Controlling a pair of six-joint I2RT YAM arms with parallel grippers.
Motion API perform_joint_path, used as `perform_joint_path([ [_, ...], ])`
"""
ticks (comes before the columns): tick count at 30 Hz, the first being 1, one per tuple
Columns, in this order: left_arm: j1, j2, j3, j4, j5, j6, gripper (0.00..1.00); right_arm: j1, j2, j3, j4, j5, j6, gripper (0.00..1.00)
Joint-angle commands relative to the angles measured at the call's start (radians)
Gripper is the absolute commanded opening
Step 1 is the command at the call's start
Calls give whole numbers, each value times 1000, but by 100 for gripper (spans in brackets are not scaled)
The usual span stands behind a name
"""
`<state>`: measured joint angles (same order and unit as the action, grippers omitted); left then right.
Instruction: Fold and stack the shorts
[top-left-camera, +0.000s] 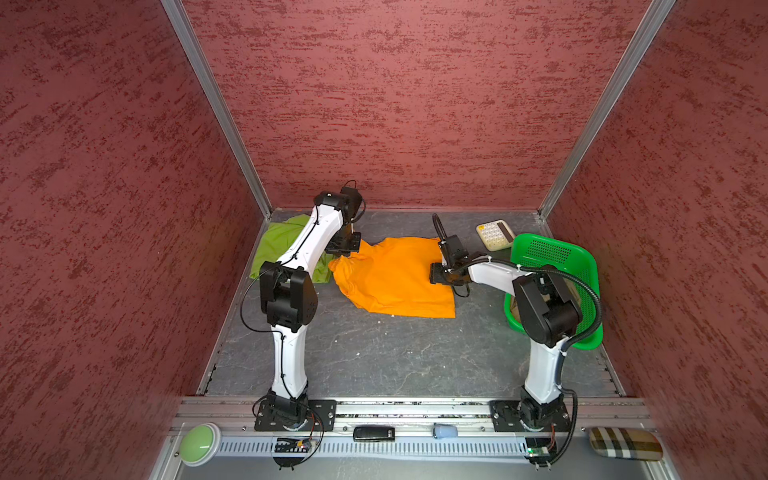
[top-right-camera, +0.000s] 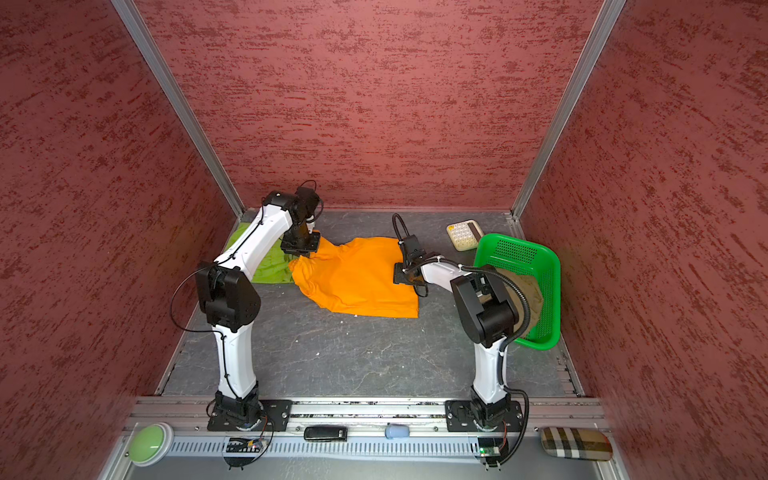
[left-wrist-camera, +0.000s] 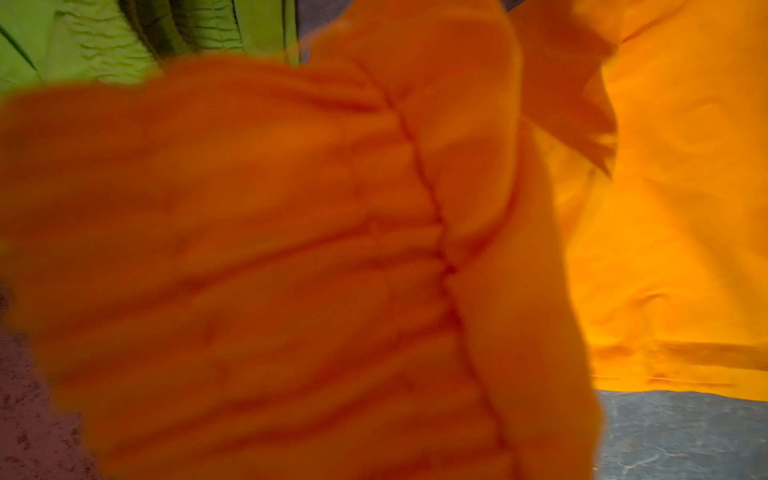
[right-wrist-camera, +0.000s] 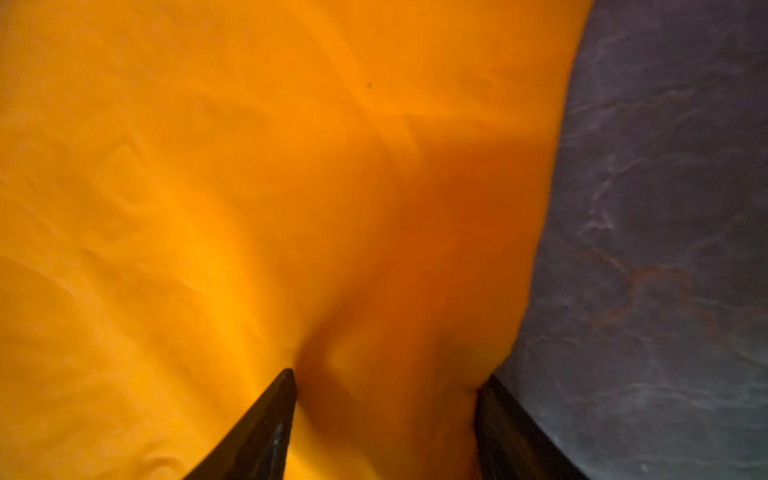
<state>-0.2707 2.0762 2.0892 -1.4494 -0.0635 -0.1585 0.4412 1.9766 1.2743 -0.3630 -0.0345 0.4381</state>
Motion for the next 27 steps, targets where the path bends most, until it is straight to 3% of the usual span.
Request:
perform_joint_path([
  [1, 2, 33, 47, -19, 149, -41, 0, 14, 43, 16, -10, -31, 15, 63],
  [5, 2, 78, 101, -36, 259, -72, 0, 19, 56, 22, -5, -36, 16, 59],
  [11, 7, 127, 134, -8, 326, -148, 0, 24, 61, 13, 15, -48, 22, 57],
  [19, 10, 88, -78, 304, 609, -408, 0, 33, 72, -9, 53, -74, 33, 55],
  [27, -40, 95, -163, 497, 668, -553, 0, 36, 81, -33, 88, -93, 39, 54],
])
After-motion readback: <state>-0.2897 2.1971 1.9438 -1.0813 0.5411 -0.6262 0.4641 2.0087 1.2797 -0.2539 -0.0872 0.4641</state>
